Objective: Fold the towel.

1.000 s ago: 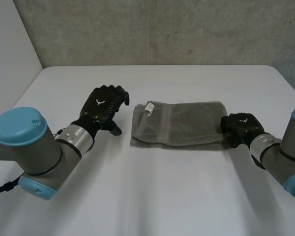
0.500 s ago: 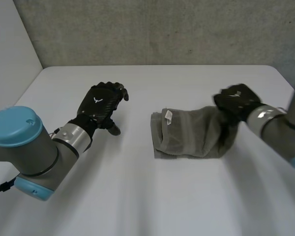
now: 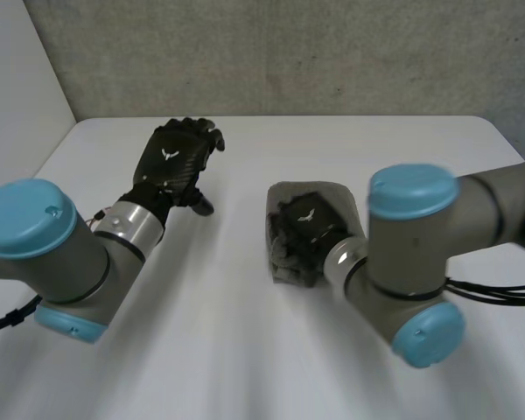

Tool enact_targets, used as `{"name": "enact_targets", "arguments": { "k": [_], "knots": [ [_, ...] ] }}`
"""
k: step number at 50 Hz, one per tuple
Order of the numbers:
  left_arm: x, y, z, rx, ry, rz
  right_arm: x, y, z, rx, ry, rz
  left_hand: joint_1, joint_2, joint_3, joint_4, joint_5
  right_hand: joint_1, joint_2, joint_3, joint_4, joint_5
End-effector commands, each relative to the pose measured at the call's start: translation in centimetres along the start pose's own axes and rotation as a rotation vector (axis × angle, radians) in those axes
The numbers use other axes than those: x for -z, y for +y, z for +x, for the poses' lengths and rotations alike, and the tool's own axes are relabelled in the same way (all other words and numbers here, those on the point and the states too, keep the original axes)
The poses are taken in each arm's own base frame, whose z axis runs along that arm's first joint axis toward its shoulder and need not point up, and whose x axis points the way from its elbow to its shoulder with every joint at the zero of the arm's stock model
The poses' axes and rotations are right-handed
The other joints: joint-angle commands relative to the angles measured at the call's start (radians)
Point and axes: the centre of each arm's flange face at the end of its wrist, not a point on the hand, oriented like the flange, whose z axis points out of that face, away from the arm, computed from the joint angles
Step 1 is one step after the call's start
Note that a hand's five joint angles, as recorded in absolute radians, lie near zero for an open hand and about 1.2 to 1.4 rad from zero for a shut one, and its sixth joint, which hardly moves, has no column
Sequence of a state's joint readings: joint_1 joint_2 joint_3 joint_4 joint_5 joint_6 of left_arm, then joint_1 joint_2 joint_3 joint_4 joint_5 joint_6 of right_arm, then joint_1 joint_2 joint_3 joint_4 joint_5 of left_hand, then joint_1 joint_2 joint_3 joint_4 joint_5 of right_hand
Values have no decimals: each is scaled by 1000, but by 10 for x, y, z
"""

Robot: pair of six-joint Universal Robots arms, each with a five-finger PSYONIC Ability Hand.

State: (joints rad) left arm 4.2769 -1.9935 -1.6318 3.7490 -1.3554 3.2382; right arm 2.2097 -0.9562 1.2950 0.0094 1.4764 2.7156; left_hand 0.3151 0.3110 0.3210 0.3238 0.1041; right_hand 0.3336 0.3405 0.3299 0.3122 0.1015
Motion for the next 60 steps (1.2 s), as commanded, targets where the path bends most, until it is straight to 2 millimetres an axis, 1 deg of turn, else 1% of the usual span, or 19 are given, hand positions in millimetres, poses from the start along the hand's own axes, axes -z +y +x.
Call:
{"name": "enact_targets", "arguments": {
  "k": [1, 3, 11, 13, 17, 19, 22, 27, 37, 41, 44, 46, 49, 51, 52, 54, 55, 57, 60],
  "knots": [
    [-20, -12, 9, 55, 31, 53, 15, -8, 56, -193, 117, 27, -22, -18, -28, -31, 14, -102, -109, -98, -80, -44],
    [-25, -14, 14, 85, 43, 61, 17, -6, 77, -254, 160, 32, -22, -18, -28, -31, 14, -102, -109, -98, -80, -44],
    [-39, -5, 47, 211, 125, -16, 11, 5, 99, -359, 155, 38, -19, -15, -25, -28, 17, -99, -106, -95, -77, -41],
    [-39, 11, 64, 246, 156, -81, 3, 17, 101, -426, 129, 26, -19, -15, -25, -28, 17, -99, -106, -95, -77, -41],
    [-37, 32, 78, 263, 180, -146, -7, 29, 98, -480, 108, 4, -22, -18, -28, -31, 14, -102, -109, -98, -80, -44],
    [-33, 53, 89, 269, 197, -196, -17, 41, 94, -516, 91, -22, -22, -18, -28, -31, 14, -108, -115, -104, -86, -50],
    [-32, 63, 92, 270, 201, -218, -26, 53, 92, -530, 84, -47, -22, -18, -28, -31, 14, -159, -166, -155, -138, -102],
    [-24, 96, 97, 273, 201, -297, -33, 62, 91, -533, 86, -69, -22, -18, -28, -31, 14, -159, -166, -155, -138, -102],
    [-18, 106, 94, 276, 190, -331, -32, 64, 103, -542, 106, -65, -25, -21, -31, -34, 11, -159, -166, -155, -138, -102],
    [-20, 100, 89, 274, 169, -322, -29, 57, 105, -536, 100, -47, -28, -24, -34, -37, 8, -159, -166, -155, -138, -102],
    [-23, 82, 84, 270, 150, -296, -26, 51, 107, -532, 100, -39, -31, -27, -37, -40, 5, -159, -166, -155, -138, -102],
    [-25, 60, 81, 267, 148, -262, -18, 38, 110, -522, 103, -24, -37, -33, -43, -46, -1, -159, -166, -155, -138, -102],
    [-25, 49, 79, 265, 146, -248, -8, 20, 114, -508, 117, 14, -43, -39, -49, -52, -6, -159, -166, -155, -138, -102],
    [-23, 20, 73, 263, 140, -219, -2, 9, 118, -504, 129, 40, -57, -53, -63, -66, -21, -159, -166, -155, -138, -102],
    [-23, 20, 73, 263, 140, -219, 4, -1, 121, -496, 140, 68, -58, -53, -63, -66, -21, -159, -166, -155, -138, -102],
    [-19, -9, 65, 261, 130, -187, 11, -12, 125, -490, 158, 95, -61, -56, -66, -69, -24, -159, -166, -155, -138, -102],
    [-19, -9, 65, 261, 130, -187, 11, -12, 125, -490, 159, 95, -61, -56, -66, -69, -24, -159, -166, -155, -138, -102],
    [-14, -37, 51, 260, 105, -157, 25, -30, 134, -495, 226, 135, -61, -56, -66, -69, -24, -159, -166, -155, -138, -102],
    [-10, -50, 45, 260, 94, -143, 40, -45, 145, -504, 323, 171, -58, -53, -63, -66, -21, -159, -166, -155, -138, -102]
  ]
}}
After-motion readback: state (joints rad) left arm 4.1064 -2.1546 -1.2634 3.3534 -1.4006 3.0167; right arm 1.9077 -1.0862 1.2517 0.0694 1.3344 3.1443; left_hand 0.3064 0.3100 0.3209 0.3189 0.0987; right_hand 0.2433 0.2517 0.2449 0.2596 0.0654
